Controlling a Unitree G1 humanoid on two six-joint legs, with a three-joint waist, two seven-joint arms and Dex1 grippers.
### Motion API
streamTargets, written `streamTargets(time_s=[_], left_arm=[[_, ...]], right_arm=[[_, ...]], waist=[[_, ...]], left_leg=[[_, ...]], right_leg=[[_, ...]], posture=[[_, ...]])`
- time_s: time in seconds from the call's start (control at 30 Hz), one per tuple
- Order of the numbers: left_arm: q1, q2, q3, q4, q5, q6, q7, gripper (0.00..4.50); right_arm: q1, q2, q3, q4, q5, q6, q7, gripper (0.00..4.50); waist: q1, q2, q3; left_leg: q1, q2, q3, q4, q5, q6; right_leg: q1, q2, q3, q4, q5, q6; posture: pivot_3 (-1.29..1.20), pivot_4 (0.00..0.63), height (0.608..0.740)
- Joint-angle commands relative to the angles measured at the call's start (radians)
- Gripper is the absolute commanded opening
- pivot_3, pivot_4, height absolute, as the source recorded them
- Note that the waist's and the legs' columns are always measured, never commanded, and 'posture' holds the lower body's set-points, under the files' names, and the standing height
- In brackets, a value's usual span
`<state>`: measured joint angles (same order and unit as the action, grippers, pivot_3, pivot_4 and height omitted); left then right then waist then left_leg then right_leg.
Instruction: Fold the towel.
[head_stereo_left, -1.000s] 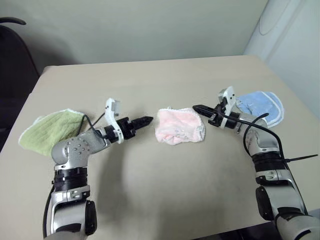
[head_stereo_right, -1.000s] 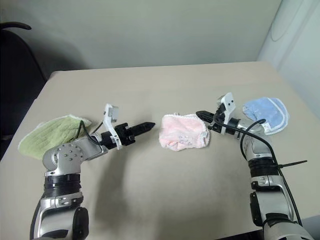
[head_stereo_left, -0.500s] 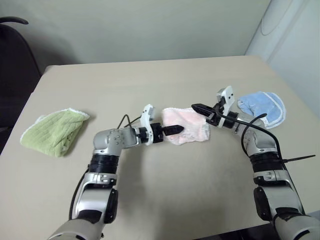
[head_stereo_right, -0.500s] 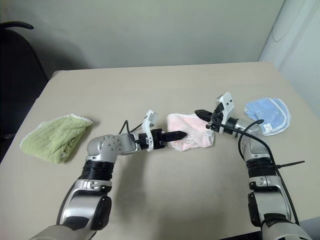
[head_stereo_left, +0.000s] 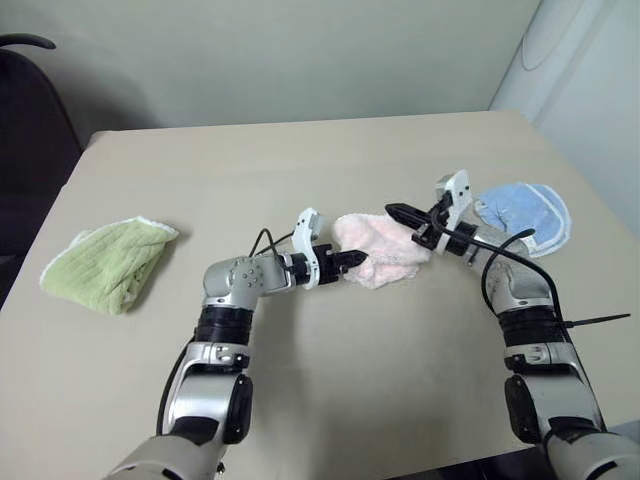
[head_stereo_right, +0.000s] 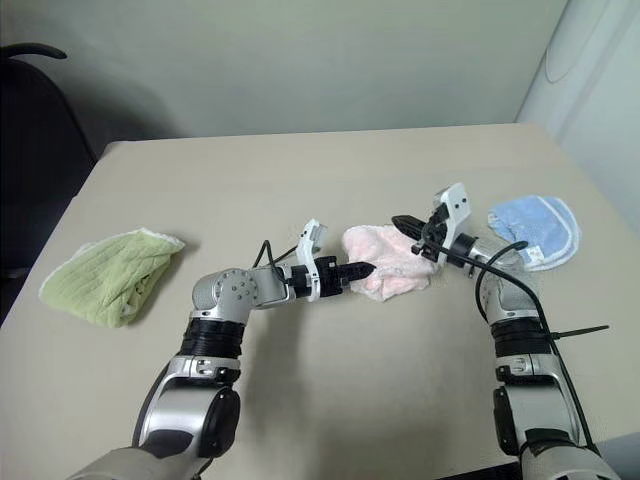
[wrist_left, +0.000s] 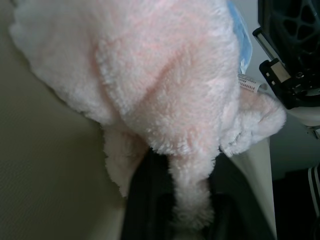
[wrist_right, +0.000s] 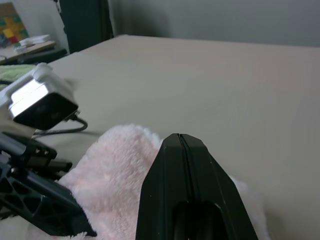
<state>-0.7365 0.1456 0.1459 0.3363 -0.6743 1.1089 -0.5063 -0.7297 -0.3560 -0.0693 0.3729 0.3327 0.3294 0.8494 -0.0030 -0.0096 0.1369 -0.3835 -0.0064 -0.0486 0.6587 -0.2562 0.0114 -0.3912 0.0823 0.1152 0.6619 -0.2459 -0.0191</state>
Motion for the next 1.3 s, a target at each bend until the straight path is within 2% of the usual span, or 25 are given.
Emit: streamTargets(time_s=[0.03,0.17,0.3,0.5,0.57,0.67,0.77,0.87,0.97,1.1,1.3], left_arm=[[0.025,-0.027,0.04,-0.062,-0.027,-0.001,0.036,0.01],[0.013,-0.062,0.229,-0.13,-0.126,-0.045,0.149,0.01],[-0.032,0.015,0.438,-0.22,-0.244,-0.088,0.273,0.01],[-0.016,0.314,0.706,-0.338,-0.344,-0.121,0.421,0.01],[0.022,0.388,0.777,-0.358,-0.381,-0.108,0.46,0.01],[0.167,0.478,0.866,-0.423,-0.422,-0.059,0.497,0.01],[0.334,0.488,0.934,-0.482,-0.454,-0.037,0.538,0.01],[0.493,0.423,0.986,-0.503,-0.47,-0.079,0.551,0.01],[0.602,0.357,0.981,-0.471,-0.445,-0.14,0.524,0.01],[0.676,0.302,0.976,-0.458,-0.477,-0.198,0.486,1.33],[0.745,0.288,0.965,-0.493,-0.58,-0.229,0.426,3.55]], right_arm=[[-0.045,0.007,-0.048,0.012,0.024,-0.045,-0.034,0.0],[-0.093,0.008,-0.108,0.071,0.025,-0.103,-0.11,0.0],[-0.137,-0.009,-0.157,0.143,0.02,-0.151,-0.168,0.0],[-0.152,-0.019,-0.153,0.198,0.007,-0.186,-0.154,0.0],[-0.156,-0.013,-0.145,0.212,0.002,-0.193,-0.148,0.0],[-0.164,-0.003,-0.129,0.238,-0.008,-0.215,-0.131,0.0],[-0.18,0.003,-0.126,0.268,-0.009,-0.23,-0.122,0.0],[-0.195,0.009,-0.12,0.298,-0.011,-0.243,-0.111,0.0],[-0.205,0.015,-0.113,0.317,-0.014,-0.251,-0.099,0.0],[-0.224,0.015,-0.11,0.343,-0.018,-0.263,-0.091,0.0],[-0.217,0.021,-0.108,0.336,-0.019,-0.268,-0.084,0.0]], waist=[[0.0,0.0,0.0],[-0.001,0.0,0.0],[-0.015,0.0,0.0],[-0.039,-0.001,0.0],[-0.041,0.0,0.0],[-0.045,0.0,0.0],[-0.047,0.0,0.0],[-0.043,-0.001,0.001],[-0.041,-0.002,0.0],[-0.038,-0.002,0.0],[-0.041,-0.002,0.0]], left_leg=[[0.0,0.0,0.0,0.0,0.0,0.0],[0.0,0.0,0.0,0.0,0.0,0.0],[0.0,0.0,0.0,-0.002,0.0,0.0],[0.0,0.0,0.001,-0.009,0.001,-0.002],[0.0,0.0,0.001,-0.01,0.002,-0.003],[0.0,0.0,0.001,-0.011,0.002,-0.003],[0.0,0.0,0.001,-0.011,0.002,-0.003],[0.0,0.0,0.0,-0.011,0.002,-0.003],[0.001,0.0,0.0,-0.01,0.002,-0.002],[0.001,0.0,0.0,-0.01,0.001,-0.002],[0.001,0.0,0.0,-0.01,0.001,-0.002]], right_leg=[[0.0,0.0,0.0,0.0,0.0,0.0],[0.0,0.0,0.0,0.0,0.0,0.0],[-0.002,0.001,0.0,0.001,0.0,0.0],[-0.006,0.001,0.001,-0.001,0.0,0.0],[-0.007,0.001,0.001,-0.002,0.0,0.0],[-0.007,0.0,0.0,-0.002,0.0,0.0],[-0.007,0.0,0.0,-0.002,0.0,0.0],[-0.007,0.0,0.0,-0.002,0.001,-0.003],[-0.005,0.0,-0.001,-0.002,0.002,-0.004],[-0.005,0.0,-0.001,-0.001,0.003,-0.005],[-0.005,0.0,-0.001,-0.001,0.003,-0.005]], posture=[[0.0,0.15,0.74],[0.0,0.15,0.74],[0.0,0.15,0.74],[0.0,0.15,0.74],[0.0,0.15,0.74],[0.0,0.15,0.74],[0.0,0.15,0.74],[0.0,0.15,0.74],[0.0,0.15,0.74],[0.0,0.15,0.74],[0.0,0.15,0.74]])
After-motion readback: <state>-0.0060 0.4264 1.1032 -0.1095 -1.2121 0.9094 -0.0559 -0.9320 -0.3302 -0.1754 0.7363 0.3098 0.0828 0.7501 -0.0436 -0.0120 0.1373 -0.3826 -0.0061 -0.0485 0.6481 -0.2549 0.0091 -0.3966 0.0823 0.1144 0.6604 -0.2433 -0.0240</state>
